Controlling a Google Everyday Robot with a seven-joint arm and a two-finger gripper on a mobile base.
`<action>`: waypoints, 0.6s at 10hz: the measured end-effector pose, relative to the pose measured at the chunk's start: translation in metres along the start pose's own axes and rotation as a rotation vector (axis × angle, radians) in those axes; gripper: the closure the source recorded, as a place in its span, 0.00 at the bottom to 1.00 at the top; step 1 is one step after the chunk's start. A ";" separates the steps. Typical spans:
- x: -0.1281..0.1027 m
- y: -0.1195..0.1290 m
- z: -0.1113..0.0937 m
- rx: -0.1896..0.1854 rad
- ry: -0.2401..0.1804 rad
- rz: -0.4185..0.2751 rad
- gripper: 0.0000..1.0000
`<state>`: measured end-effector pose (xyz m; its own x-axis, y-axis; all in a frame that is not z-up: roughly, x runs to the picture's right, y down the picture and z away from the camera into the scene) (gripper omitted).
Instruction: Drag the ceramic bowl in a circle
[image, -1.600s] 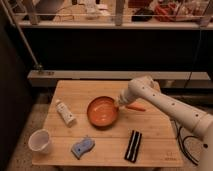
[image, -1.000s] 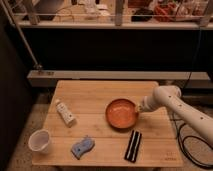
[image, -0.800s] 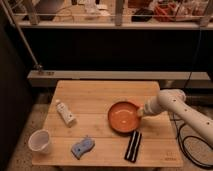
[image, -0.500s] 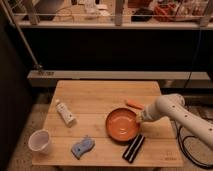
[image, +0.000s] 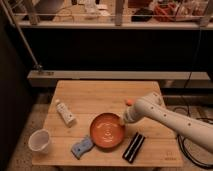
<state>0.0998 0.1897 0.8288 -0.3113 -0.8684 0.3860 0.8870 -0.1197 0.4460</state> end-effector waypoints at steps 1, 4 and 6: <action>0.019 -0.004 0.004 0.002 0.004 -0.028 0.99; 0.072 0.006 0.013 0.010 0.022 -0.040 0.99; 0.097 0.023 0.015 0.017 0.035 0.004 0.99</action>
<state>0.0850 0.1102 0.8891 -0.2950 -0.8853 0.3595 0.8824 -0.1081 0.4579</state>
